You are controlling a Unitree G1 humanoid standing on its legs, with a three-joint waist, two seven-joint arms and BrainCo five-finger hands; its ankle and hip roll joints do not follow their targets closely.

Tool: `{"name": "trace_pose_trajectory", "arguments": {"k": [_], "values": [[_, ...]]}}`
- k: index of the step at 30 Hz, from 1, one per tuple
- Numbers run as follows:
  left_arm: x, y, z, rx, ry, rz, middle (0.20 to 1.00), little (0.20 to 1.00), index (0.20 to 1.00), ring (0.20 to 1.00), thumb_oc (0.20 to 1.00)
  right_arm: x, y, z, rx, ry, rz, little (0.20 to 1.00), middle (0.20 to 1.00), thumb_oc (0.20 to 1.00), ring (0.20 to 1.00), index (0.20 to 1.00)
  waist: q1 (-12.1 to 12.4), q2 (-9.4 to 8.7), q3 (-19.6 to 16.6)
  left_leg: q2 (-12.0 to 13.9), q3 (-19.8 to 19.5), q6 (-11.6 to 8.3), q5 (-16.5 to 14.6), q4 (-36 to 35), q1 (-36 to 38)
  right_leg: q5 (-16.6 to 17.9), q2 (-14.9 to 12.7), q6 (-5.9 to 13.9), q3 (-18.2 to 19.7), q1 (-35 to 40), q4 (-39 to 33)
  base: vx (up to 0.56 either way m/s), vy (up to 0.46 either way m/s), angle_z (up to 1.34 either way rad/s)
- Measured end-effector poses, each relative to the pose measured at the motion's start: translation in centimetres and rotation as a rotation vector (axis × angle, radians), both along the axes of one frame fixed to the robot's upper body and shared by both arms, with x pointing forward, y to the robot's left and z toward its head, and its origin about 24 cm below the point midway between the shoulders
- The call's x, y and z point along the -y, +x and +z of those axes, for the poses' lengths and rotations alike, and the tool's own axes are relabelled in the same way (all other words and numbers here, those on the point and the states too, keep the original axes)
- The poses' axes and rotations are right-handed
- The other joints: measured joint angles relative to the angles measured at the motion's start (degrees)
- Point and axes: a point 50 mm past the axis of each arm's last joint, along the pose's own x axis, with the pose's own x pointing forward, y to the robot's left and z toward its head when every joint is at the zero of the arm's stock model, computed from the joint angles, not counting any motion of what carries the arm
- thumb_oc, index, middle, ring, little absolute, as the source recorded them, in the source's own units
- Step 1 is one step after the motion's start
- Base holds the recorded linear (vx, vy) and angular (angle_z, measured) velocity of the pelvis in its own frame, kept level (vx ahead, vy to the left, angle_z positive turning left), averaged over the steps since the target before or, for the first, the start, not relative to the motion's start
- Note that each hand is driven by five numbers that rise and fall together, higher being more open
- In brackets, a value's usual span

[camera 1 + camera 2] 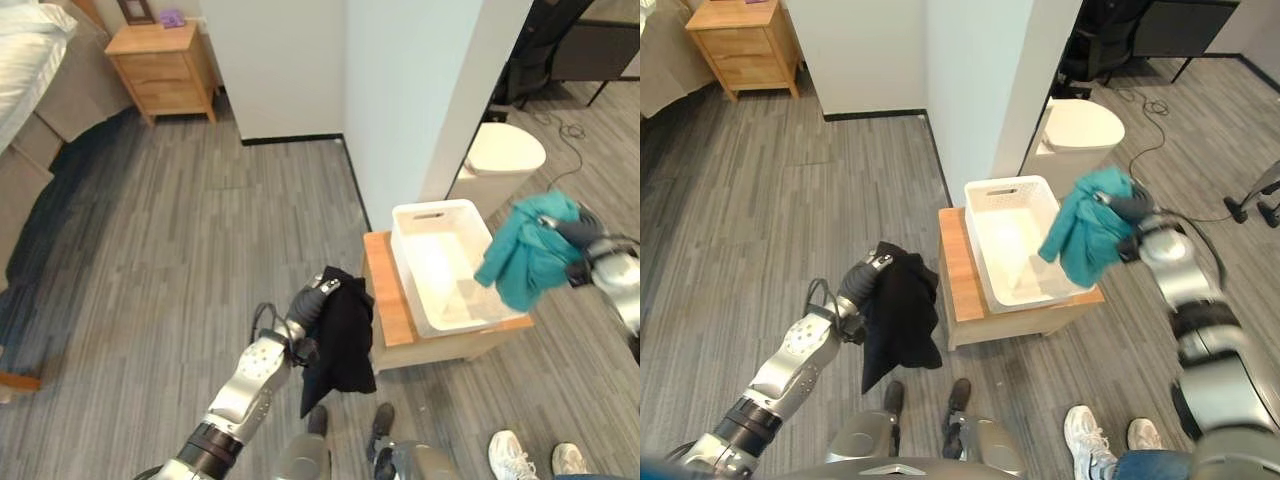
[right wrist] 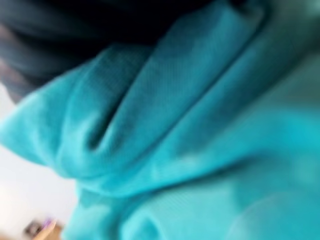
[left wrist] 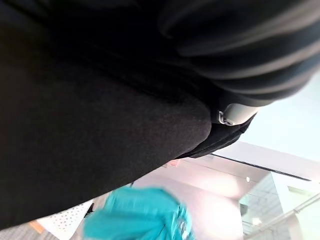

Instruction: Pick up bed clothes into laundry basket.

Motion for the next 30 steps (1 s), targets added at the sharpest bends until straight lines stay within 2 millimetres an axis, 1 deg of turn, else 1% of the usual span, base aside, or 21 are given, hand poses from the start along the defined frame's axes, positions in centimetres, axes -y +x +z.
{"name": "trace_pose_trajectory", "arguments": {"k": [2,4,5,7,9,11,12,14,15,17,18,21,23,26,28,30], "values": [[0.1,-0.1,0.2,0.006,-0.006,0.001,0.200,0.200,0.200,0.200,0.200,0.0,0.7,0.6,-0.002,-0.005,-0.031,0.200,0.200,0.200,0.200,0.200,1.52,0.13,0.10,-0.15,-0.06,0.19,0.14,-0.08,-1.32,0.27,-0.01,0.27,0.13,-1.25,-0.17,-0.07,0.027,0.08],[0.0,0.0,0.4,0.001,-0.035,0.010,0.200,0.200,0.200,0.200,0.200,-0.4,1.2,0.6,-0.013,-0.017,-0.045,0.200,0.200,0.200,0.200,0.200,2.59,0.13,0.26,-0.20,-0.14,0.14,0.40,-0.07,-2.21,0.27,0.00,0.28,0.30,-2.23,-0.07,-0.02,0.015,-0.01],[0.0,0.0,0.4,0.001,-0.033,0.012,0.200,0.200,0.200,0.200,0.200,-0.6,1.3,0.5,-0.014,-0.012,-0.052,0.200,0.200,0.200,0.200,0.200,2.67,0.16,0.48,-0.19,-0.18,0.25,0.59,-0.04,-2.46,0.28,0.03,0.27,0.29,-2.29,-0.17,0.00,0.000,0.00],[0.0,0.0,0.5,0.002,-0.035,0.020,0.200,0.200,0.200,0.200,0.200,-0.9,1.6,-0.2,-0.040,-0.009,-0.074,0.200,0.200,0.200,0.200,0.200,2.77,0.06,1.14,-0.24,-0.15,0.31,0.72,-0.01,-2.63,0.30,-0.02,0.27,0.37,-2.39,-0.16,0.00,0.012,0.02],[0.1,0.0,0.9,0.018,-0.042,0.022,0.200,0.200,0.200,0.200,0.200,-0.9,1.7,-1.0,-0.067,-0.013,-0.097,0.200,0.200,0.200,0.200,0.200,3.07,0.13,2.01,-0.23,-0.13,0.30,1.61,0.01,-2.95,0.53,-0.01,0.29,0.41,-2.73,-0.13,0.00,0.028,-0.05],[0.4,0.0,1.9,0.056,-0.058,0.020,0.200,0.200,0.200,0.200,0.200,-0.2,1.3,-2.4,-0.137,-0.023,-0.153,0.200,0.200,0.200,0.200,0.200,3.84,0.38,3.68,-0.40,0.02,0.70,3.01,-0.05,-3.76,1.97,-0.09,0.29,0.50,-3.25,-0.40,0.01,0.038,-0.03],[0.4,0.1,2.1,0.065,-0.060,0.019,0.200,0.200,0.200,0.200,0.200,0.0,1.2,-2.6,-0.151,-0.030,-0.164,0.200,0.200,0.200,0.200,0.200,3.82,0.45,4.17,-0.59,0.00,0.69,3.03,-0.14,-3.78,2.55,-0.21,0.26,0.59,-3.25,-0.54,0.01,0.040,0.08],[0.4,0.3,2.5,0.071,-0.077,0.023,0.200,0.200,0.200,0.200,0.200,0.5,0.9,-3.2,-0.183,-0.038,-0.193,0.200,0.200,0.200,0.200,0.200,3.93,0.71,5.26,-1.04,-0.01,0.67,3.42,-0.50,-3.90,3.66,-0.34,-0.53,1.16,-3.19,-1.45,0.00,0.023,0.06],[0.3,0.4,2.6,0.066,-0.099,0.033,0.200,0.200,0.200,0.200,0.200,0.4,0.9,-3.3,-0.190,-0.042,-0.194,0.200,0.200,0.200,0.200,0.200,3.98,0.76,5.59,-1.19,0.15,0.75,3.49,-0.82,-3.90,4.29,-0.31,-1.38,1.48,-3.16,-2.03,-0.01,0.027,-0.06],[0.1,0.6,2.9,0.078,-0.103,0.051,0.200,0.200,0.200,0.200,0.200,-0.1,1.1,-3.6,-0.208,-0.062,-0.186,0.200,0.200,0.200,0.200,0.200,4.04,0.97,6.10,-1.34,0.36,0.75,3.49,-1.37,-3.88,5.12,-0.22,-2.33,2.17,-3.15,-2.90,0.00,0.029,-0.07],[0.2,0.8,3.2,0.089,-0.103,0.047,0.200,0.200,0.200,0.200,0.200,-0.3,1.1,-3.7,-0.211,-0.063,-0.182,1.000,1.000,1.000,1.000,1.000,3.89,1.23,6.43,-1.35,0.32,0.75,3.49,-1.38,-3.87,5.13,-0.23,-2.34,2.35,-3.12,-2.90,0.00,0.012,-0.04],[0.8,1.8,4.8,0.145,-0.109,0.027,0.200,0.200,0.200,0.200,0.200,-0.5,1.2,-3.8,-0.241,-0.105,-0.168,1.000,1.000,1.000,1.000,1.000,4.00,1.78,7.29,-1.34,0.24,0.75,3.48,-1.42,-3.84,5.13,-0.19,-2.34,2.83,-3.12,-2.89,0.00,0.000,0.00],[1.3,2.3,5.9,0.184,-0.120,0.015,0.200,0.200,0.200,0.200,0.200,-0.7,1.3,-3.8,-0.253,-0.113,-0.156,1.000,1.000,1.000,1.000,1.000,3.97,1.81,7.30,-1.30,0.23,0.74,3.48,-1.70,-3.67,5.12,-0.15,-2.32,2.93,-3.12,-2.90,0.01,0.015,-0.01],[1.5,2.6,6.6,0.212,-0.128,0.010,0.200,0.200,0.200,0.200,0.200,-0.9,1.6,-3.1,-0.234,-0.116,-0.147,1.000,1.000,1.000,1.000,1.000,3.73,1.81,7.30,-1.31,0.41,0.73,3.47,-2.22,-3.28,5.08,-0.12,-2.27,3.29,-3.11,-2.91,0.03,0.027,-0.05],[1.5,2.6,6.7,0.218,-0.129,0.012,0.200,0.200,0.200,0.200,0.200,-1.5,2.1,-2.3,-0.209,-0.125,-0.124,1.000,1.000,1.000,1.000,1.000,3.70,1.81,7.30,-1.33,0.87,0.73,3.47,-2.40,-2.92,5.08,-0.14,-2.24,3.69,-2.98,-2.91,0.03,0.039,-0.09],[1.1,2.7,6.8,0.223,-0.118,0.024,0.200,0.200,0.200,0.200,0.200,-2.5,2.6,-1.4,-0.183,-0.146,-0.074,1.000,1.000,1.000,1.000,1.000,3.60,1.81,7.29,-1.29,1.47,0.73,3.48,-2.57,-2.20,5.08,-0.09,-2.08,4.28,-2.68,-2.92,0.02,0.032,-0.14]]}}
